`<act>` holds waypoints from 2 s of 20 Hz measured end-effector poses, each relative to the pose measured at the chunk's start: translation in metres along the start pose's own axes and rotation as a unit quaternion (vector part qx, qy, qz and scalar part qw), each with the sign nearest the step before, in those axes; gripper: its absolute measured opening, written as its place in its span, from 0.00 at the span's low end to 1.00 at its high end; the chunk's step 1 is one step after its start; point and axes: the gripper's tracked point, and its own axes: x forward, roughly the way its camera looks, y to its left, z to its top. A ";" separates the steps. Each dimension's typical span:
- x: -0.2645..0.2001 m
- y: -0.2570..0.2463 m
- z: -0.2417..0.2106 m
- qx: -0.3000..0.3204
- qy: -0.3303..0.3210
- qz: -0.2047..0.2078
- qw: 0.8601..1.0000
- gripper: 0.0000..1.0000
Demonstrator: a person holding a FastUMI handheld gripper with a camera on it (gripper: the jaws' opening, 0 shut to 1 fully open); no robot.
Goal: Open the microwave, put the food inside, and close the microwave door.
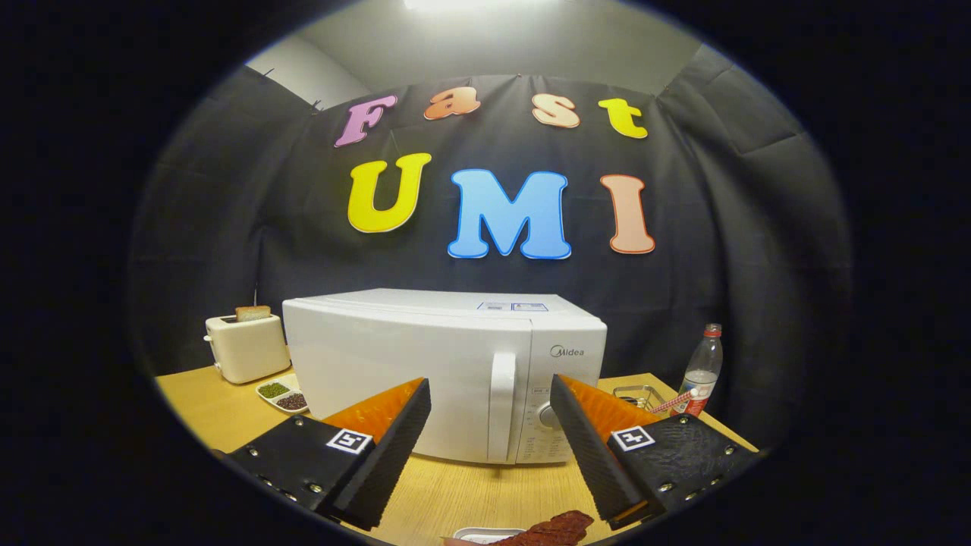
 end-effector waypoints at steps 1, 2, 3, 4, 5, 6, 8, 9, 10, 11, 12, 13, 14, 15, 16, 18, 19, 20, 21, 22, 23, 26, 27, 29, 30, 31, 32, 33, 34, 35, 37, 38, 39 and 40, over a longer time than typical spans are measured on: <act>0.009 -0.001 -0.009 0.005 0.009 0.000 1.000 0.99; 0.017 -0.001 -0.015 0.012 0.018 -0.001 1.000 0.99; 0.023 -0.004 -0.024 0.020 0.028 -0.002 0.999 0.99; 0.029 -0.004 -0.027 0.027 0.031 0.000 0.999 0.99; 0.034 -0.005 -0.029 0.031 0.031 -0.002 0.999 0.97; 0.040 -0.010 -0.030 0.033 0.032 -0.012 0.999 0.91; 0.049 -0.015 -0.034 0.039 0.029 -0.022 0.999 0.88; 0.051 -0.015 -0.037 0.045 0.030 -0.023 0.998 0.83; 0.055 -0.013 -0.037 0.051 0.029 -0.020 0.998 0.81; 0.059 -0.012 -0.037 0.056 0.029 -0.018 0.998 0.81; 0.064 -0.010 -0.037 0.056 0.029 -0.017 0.998 0.80; 0.066 -0.013 -0.040 0.054 0.032 -0.023 0.998 0.77; 0.068 -0.011 -0.040 0.055 0.035 -0.019 0.998 0.51; 0.069 -0.006 -0.041 0.057 0.035 -0.013 0.998 0.49; 0.072 -0.009 -0.040 0.046 0.036 -0.023 0.998 0.49; 0.070 -0.011 -0.041 0.037 0.034 -0.036 0.998 0.29; 0.070 -0.012 -0.043 0.035 0.035 -0.039 0.998 0.24; 0.069 -0.011 -0.044 0.040 0.038 -0.040 0.998 0.24; 0.067 -0.012 -0.044 0.049 0.042 -0.041 0.997 0.23; 0.067 -0.012 -0.044 0.058 0.046 -0.041 0.996 0.16; 0.065 -0.010 -0.044 0.064 0.050 -0.040 0.996 0.16; 0.040 -0.001 -0.045 0.062 0.043 -0.048 0.996 0.16; 0.028 0.001 -0.043 0.044 0.036 -0.047 0.997 0.16; -0.001 0.018 -0.044 0.047 0.034 -0.027 0.998 0.16; -0.018 0.026 -0.046 0.049 0.034 -0.010 0.998 0.16; -0.035 0.039 -0.047 0.053 0.032 0.010 0.998 0.16; -0.051 0.052 -0.047 0.054 0.030 0.032 0.998 0.16; -0.069 0.066 -0.047 0.051 0.028 0.052 0.997 0.15; -0.084 0.080 -0.047 0.048 0.024 0.071 0.996 0.15; -0.097 0.094 -0.048 0.040 0.020 0.086 0.995 0.15; -0.119 0.118 -0.049 0.028 0.011 0.103 0.994 0.15; -0.127 0.130 -0.049 0.023 0.007 0.107 0.994 0.15; -0.136 0.142 -0.049 0.019 0.004 0.111 0.994 0.15; -0.143 0.155 -0.050 0.015 0.001 0.115 0.993 0.15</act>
